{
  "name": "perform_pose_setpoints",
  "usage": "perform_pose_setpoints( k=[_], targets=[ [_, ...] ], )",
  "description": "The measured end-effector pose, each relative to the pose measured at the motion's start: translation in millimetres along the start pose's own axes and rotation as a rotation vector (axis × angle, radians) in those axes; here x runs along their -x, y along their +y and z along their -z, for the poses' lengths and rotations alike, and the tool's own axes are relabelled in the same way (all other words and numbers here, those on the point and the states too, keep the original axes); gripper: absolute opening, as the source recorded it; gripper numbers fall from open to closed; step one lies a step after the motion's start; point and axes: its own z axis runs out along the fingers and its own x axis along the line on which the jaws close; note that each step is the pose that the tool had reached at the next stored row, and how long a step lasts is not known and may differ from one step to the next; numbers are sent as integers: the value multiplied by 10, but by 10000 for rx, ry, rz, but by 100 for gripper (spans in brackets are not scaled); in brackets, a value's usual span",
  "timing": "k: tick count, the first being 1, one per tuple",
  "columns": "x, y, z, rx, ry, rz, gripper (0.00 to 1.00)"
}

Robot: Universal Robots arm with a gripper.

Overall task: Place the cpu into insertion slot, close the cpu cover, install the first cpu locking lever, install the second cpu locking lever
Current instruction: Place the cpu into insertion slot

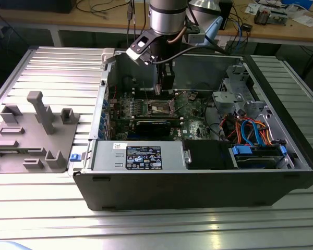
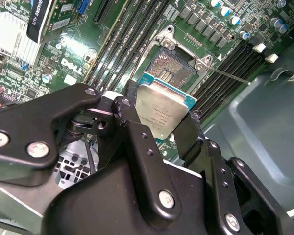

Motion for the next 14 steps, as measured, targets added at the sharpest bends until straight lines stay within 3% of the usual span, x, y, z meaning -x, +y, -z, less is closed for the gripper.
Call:
perform_pose_setpoints(
  k=[14],
  targets=[
    [0, -1, -27, 1, 1, 0, 54]
  ],
)
